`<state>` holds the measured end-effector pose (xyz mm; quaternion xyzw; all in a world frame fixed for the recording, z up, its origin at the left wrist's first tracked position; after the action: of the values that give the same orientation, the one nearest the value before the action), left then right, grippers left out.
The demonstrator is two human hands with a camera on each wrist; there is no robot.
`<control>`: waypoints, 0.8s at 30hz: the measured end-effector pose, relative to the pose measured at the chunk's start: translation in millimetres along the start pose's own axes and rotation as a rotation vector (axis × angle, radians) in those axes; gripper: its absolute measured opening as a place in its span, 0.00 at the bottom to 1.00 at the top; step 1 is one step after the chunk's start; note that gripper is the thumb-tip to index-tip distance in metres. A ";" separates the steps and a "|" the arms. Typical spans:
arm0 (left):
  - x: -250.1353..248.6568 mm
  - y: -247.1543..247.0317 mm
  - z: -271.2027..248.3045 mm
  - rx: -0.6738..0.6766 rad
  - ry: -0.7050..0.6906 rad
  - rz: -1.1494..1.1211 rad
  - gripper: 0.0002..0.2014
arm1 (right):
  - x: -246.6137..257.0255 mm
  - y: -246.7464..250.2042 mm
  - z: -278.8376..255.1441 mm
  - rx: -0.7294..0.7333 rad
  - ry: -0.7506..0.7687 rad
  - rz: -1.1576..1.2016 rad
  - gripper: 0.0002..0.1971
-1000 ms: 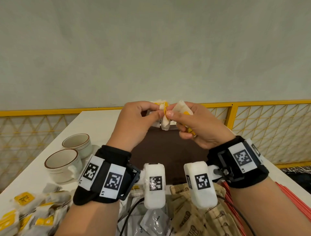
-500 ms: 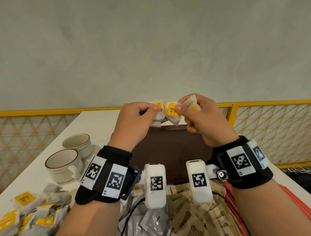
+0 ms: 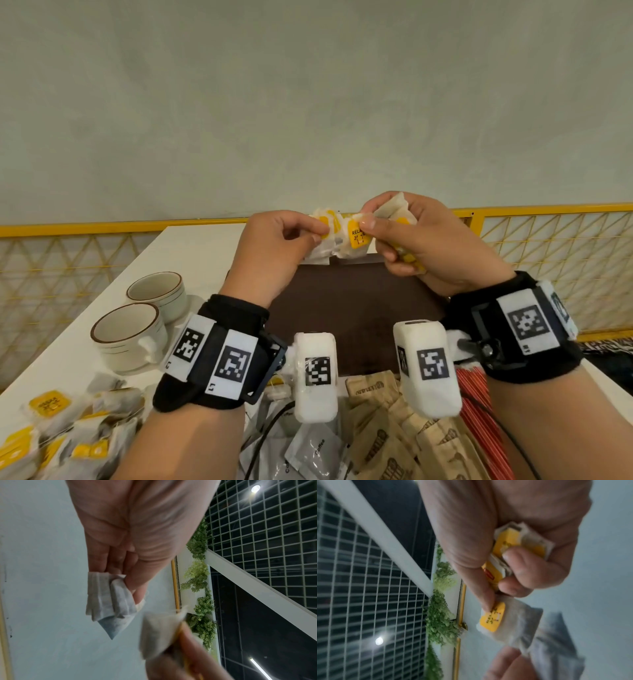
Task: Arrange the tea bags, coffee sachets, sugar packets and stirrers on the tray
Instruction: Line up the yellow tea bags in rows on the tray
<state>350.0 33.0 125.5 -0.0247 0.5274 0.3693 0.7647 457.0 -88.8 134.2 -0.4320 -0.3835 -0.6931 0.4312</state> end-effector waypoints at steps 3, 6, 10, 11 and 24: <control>-2.1 -4.5 0.3 0.028 -0.007 0.034 0.14 | 0.0 -11.0 2.2 0.048 0.036 0.170 0.05; -6.3 -8.8 0.9 0.040 -0.022 0.028 0.10 | -4.2 -8.1 4.3 -0.060 0.037 0.064 0.02; -10.4 -13.3 0.4 0.065 -0.031 -0.019 0.11 | -7.8 -4.1 5.4 -0.192 0.055 -0.077 0.03; -11.9 -14.6 0.0 0.076 -0.043 -0.028 0.12 | -7.6 -4.4 5.8 -0.196 0.065 -0.080 0.03; -24.7 -18.0 -4.1 0.049 -0.041 0.284 0.12 | -44.6 -5.6 12.6 -0.146 -0.117 0.711 0.10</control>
<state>353.2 4.9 137.8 0.0762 0.5188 0.4613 0.7157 466.6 -63.7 96.1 -0.6068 -0.1827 -0.4997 0.5905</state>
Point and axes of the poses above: each hand's wrist, its own z-axis towards the middle knuckle, its own y-axis out of the back of the hand, x = y × z, the point moved 10 cm from there along z, towards the middle knuckle, and after that the axes turned 14 degrees about x, right-handed, at the moved point
